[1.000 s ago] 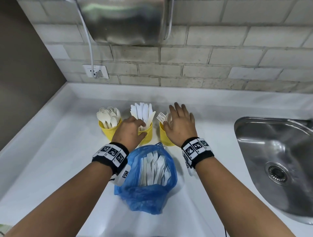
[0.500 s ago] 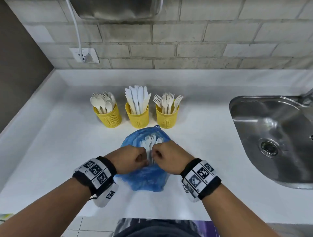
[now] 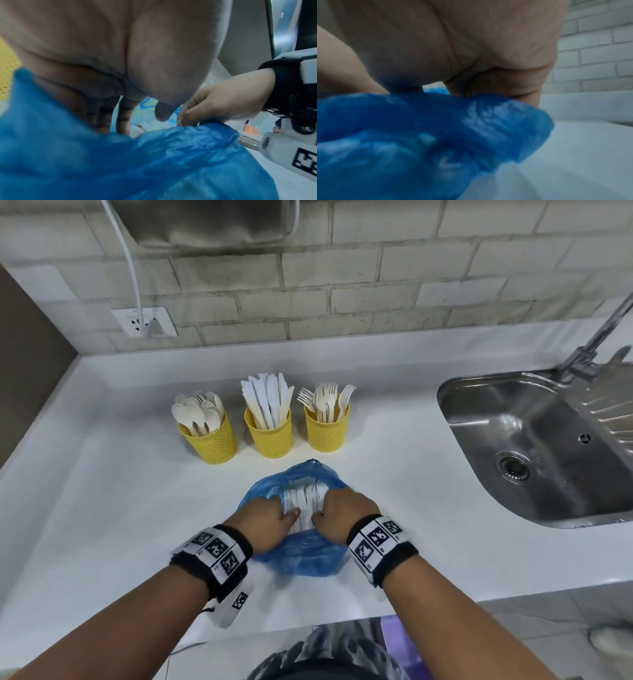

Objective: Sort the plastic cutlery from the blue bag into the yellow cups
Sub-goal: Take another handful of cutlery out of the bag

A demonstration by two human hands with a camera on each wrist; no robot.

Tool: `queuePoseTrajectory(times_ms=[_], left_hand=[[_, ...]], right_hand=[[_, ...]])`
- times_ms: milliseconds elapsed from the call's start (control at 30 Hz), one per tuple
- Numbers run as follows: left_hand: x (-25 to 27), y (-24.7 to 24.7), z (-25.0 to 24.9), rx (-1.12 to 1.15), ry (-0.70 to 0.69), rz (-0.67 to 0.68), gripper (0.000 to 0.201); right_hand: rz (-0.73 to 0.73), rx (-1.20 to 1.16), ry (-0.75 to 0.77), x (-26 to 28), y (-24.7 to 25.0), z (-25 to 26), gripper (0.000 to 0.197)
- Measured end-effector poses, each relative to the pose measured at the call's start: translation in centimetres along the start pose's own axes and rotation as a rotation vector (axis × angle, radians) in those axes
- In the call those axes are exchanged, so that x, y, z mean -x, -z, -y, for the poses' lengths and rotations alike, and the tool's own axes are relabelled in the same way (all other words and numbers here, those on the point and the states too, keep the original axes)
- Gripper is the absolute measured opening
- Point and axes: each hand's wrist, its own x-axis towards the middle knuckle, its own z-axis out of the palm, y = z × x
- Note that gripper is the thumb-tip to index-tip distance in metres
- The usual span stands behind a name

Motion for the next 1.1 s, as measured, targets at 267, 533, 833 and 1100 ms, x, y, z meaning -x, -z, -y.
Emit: queuePoseTrajectory(times_ms=[267,533,833,1100], left_hand=[[-2.0,-0.9,-1.7,0.070,0.101,-0.153,0.051],[-2.7,0.0,-2.4,0.271,0.192,-0.140,0.028],[-2.5,0.0,-2.6,0.282,0.250,-0.138,0.035],[-2.6,0.4,-2.9,0.295,0.267,-0.115,0.034]], right_hand=[[-0.087,-0.209,-0.143,-0.6,-1.1,1.2,0.033],[-0.030,-0.230,-0.144,-1.3,-1.1,1.5,0.024],[-0.050,-0.240,-0.157,-1.5,-1.8,1.4,0.026],[-0.064,-0.225,-0.149,-1.8,-1.4,1.4,0.025]])
